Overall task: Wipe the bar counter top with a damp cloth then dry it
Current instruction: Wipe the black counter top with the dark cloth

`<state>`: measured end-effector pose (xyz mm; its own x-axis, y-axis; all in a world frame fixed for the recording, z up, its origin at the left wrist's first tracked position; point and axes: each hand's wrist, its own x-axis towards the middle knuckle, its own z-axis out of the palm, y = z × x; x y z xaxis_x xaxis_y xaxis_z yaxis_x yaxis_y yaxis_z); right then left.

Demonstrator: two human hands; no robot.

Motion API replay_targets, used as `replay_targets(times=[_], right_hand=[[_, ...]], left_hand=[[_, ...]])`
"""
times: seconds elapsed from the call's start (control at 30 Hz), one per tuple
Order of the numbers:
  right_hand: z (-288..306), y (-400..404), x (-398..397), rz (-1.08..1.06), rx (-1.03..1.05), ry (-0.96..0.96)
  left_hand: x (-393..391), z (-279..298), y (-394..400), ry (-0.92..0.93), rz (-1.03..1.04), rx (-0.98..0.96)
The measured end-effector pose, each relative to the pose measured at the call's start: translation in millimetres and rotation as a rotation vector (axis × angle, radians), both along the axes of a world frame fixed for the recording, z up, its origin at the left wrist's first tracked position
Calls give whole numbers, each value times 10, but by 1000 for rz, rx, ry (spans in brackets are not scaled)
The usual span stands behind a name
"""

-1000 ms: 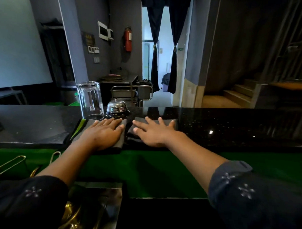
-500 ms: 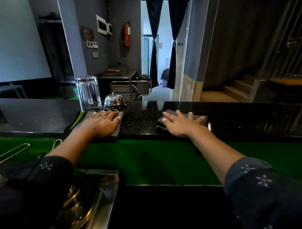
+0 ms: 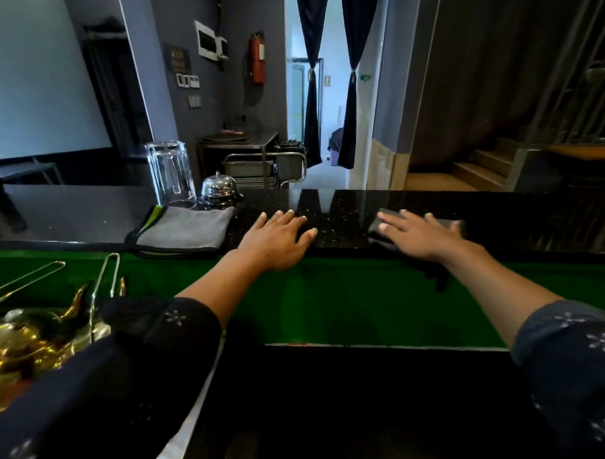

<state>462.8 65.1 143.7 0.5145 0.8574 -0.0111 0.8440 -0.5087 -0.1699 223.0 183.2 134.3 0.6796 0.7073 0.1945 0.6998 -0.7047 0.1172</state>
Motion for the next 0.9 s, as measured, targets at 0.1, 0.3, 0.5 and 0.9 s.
replay_targets(times=[0.1, 0.3, 0.5, 0.9], right_hand=[[12, -102, 104, -69, -10, 8], [-138, -406, -98, 85, 54, -69], [-119, -418, 169, 57, 96, -57], [25, 174, -346, 275, -34, 32]], left_hand=[[125, -1, -82, -24, 3, -30], [359, -80, -121, 0, 16, 9], [400, -169, -125, -47, 57, 101], [378, -100, -53, 7, 47, -52]])
